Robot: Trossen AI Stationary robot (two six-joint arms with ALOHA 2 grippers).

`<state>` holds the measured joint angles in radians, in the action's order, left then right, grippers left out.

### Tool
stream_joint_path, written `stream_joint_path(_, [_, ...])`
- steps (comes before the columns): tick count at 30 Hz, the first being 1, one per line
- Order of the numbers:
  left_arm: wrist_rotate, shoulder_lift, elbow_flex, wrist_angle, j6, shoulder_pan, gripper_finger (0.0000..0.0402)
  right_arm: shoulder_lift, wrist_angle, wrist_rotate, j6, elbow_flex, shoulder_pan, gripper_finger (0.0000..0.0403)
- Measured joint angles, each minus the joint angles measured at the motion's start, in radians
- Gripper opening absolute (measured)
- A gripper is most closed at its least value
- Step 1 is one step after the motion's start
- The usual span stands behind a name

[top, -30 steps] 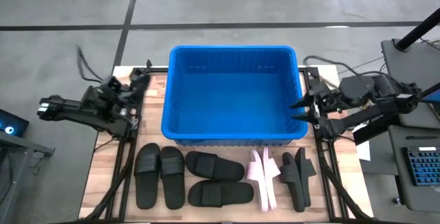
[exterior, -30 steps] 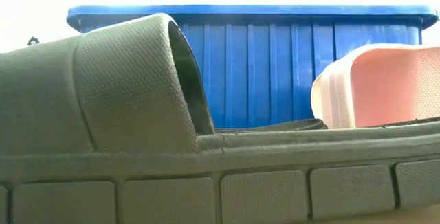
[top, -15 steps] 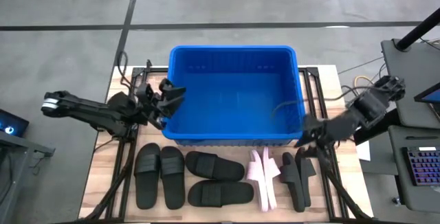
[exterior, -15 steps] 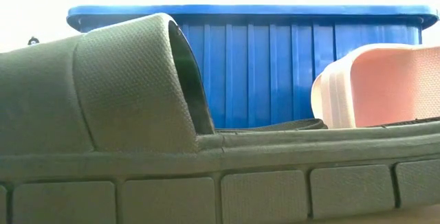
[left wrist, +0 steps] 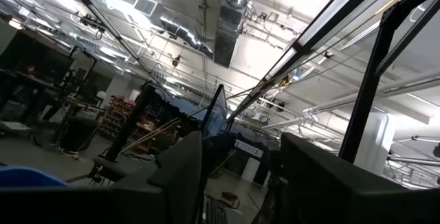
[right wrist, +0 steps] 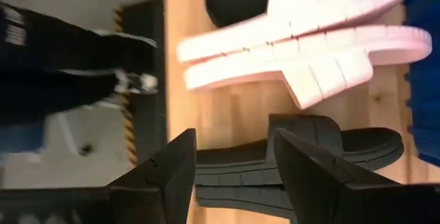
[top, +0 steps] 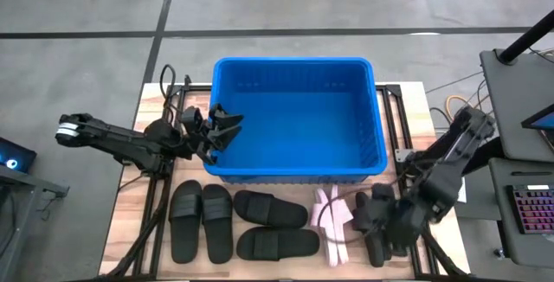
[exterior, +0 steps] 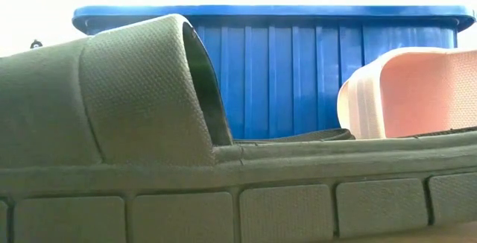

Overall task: Pick and place slides into bin
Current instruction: Put the black slide into the blue container

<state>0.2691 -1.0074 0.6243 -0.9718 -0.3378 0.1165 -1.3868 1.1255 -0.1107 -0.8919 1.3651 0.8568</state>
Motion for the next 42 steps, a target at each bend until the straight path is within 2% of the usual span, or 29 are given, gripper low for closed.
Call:
stream_joint_path(10, [0.0, 0.0, 0.0, 0.0, -0.002, 0.0, 0.0185, -0.223, 0.028, -0.034, -0.025, 0.0, 0.058, 0.0185])
stream_joint_path(16, [0.0, 0.0, 0.0, 0.001, -0.031, 0.001, 0.0185, -0.296, 0.061, -0.145, -0.033, 0.0, 0.077, 0.0185])
stream_joint_path(20, [0.0, 0.002, 0.0, 0.0, -0.032, 0.001, 0.0185, -0.327, 0.116, -0.213, -0.035, 0.0, 0.095, 0.0185])
stream_joint_path(42, [0.0, -0.009, 0.0, 0.003, -0.032, 0.001, 0.0185, -0.368, 0.138, -0.269, -0.015, -0.006, 0.138, 0.0185])
